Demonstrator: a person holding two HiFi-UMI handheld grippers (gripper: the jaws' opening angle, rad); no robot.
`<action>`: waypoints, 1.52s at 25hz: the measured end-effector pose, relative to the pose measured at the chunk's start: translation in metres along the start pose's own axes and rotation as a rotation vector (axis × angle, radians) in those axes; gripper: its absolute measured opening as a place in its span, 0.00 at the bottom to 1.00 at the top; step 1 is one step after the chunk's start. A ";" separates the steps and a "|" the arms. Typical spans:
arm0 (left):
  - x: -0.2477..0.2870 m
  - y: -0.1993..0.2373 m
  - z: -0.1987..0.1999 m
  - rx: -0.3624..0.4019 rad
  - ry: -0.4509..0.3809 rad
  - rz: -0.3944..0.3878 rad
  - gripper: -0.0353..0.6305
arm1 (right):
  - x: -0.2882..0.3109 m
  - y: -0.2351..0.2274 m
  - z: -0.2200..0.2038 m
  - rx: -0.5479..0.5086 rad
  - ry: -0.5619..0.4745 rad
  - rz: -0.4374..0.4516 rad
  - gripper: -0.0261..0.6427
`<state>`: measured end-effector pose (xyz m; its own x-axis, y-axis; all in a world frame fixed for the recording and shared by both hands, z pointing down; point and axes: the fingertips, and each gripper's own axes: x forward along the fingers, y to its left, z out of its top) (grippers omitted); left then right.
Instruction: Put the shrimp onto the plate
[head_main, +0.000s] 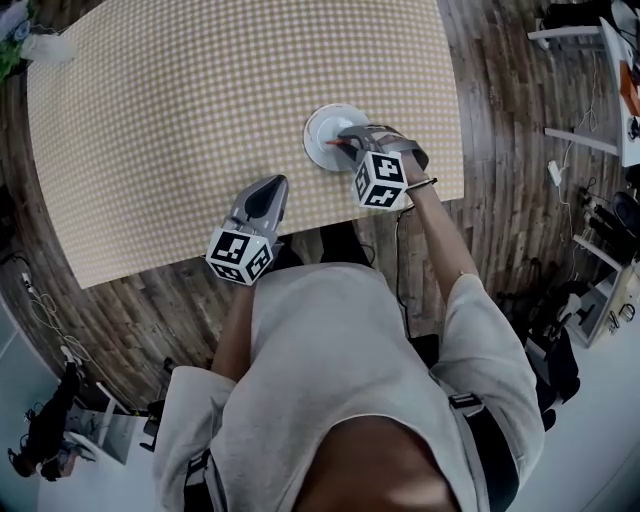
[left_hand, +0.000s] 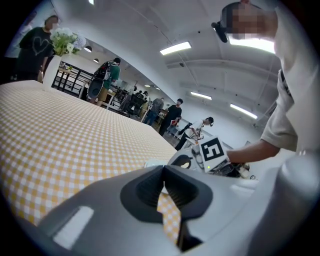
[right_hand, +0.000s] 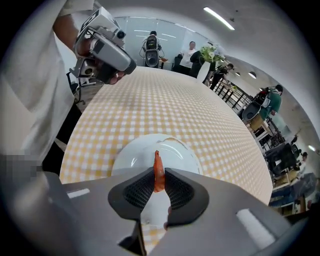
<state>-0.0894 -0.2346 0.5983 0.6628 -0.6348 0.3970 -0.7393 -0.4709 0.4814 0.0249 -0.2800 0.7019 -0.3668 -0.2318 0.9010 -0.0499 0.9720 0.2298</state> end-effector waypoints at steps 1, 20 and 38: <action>0.000 0.000 0.000 -0.002 -0.003 0.001 0.07 | 0.001 -0.001 0.000 -0.005 0.002 0.011 0.13; -0.003 0.013 0.002 -0.037 -0.030 0.021 0.07 | 0.014 -0.013 0.005 0.215 -0.035 0.188 0.14; -0.008 0.018 0.001 -0.043 -0.051 0.038 0.07 | 0.008 -0.015 0.015 0.266 -0.054 0.214 0.28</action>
<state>-0.1083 -0.2386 0.6025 0.6267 -0.6828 0.3756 -0.7573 -0.4199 0.5002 0.0092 -0.2954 0.6999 -0.4431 -0.0262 0.8961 -0.2048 0.9761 -0.0727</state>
